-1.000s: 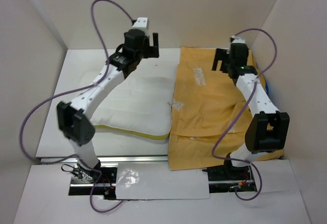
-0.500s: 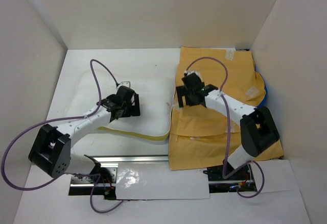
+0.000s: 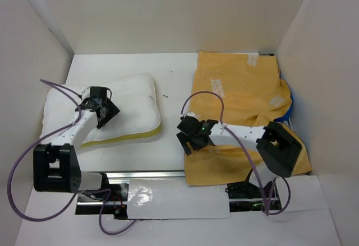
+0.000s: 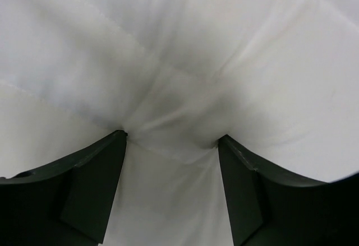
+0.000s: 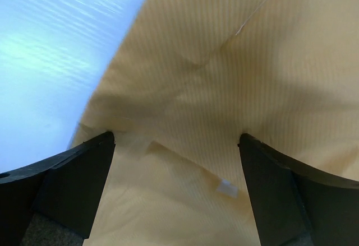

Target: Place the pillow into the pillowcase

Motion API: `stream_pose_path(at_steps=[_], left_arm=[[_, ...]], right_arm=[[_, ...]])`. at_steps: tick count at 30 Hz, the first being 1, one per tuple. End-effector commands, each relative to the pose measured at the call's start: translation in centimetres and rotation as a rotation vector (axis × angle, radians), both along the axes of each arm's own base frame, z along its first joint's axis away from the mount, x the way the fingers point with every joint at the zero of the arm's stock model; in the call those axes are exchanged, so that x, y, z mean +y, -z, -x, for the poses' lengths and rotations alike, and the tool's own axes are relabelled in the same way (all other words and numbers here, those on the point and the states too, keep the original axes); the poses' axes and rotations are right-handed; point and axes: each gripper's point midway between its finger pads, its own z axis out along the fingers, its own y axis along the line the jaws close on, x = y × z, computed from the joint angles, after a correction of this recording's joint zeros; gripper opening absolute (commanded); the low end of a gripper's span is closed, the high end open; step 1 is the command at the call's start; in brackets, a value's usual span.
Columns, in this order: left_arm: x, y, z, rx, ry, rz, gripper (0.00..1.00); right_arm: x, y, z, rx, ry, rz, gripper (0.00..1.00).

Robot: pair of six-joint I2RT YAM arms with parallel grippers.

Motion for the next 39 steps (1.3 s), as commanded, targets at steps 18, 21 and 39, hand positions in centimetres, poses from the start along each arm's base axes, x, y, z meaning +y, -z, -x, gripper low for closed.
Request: stream_pose_path(at_steps=[18,21,39], left_arm=[[-8.0,-12.9,2.9,-0.409,0.345,-0.013,0.99],[-11.0,-14.3,2.5,-0.430,0.475,-0.014,0.99],[-35.1,-6.3,0.6,-0.174,1.017,0.055,0.99]], right_arm=[[11.3,2.2,-29.4,-0.085,0.316,-0.464,0.53],[12.7,-4.3,-34.7,-0.222,0.271,-0.553,0.54],[-18.8,-5.1,-21.4,-0.209,0.817,-0.351,0.94]])
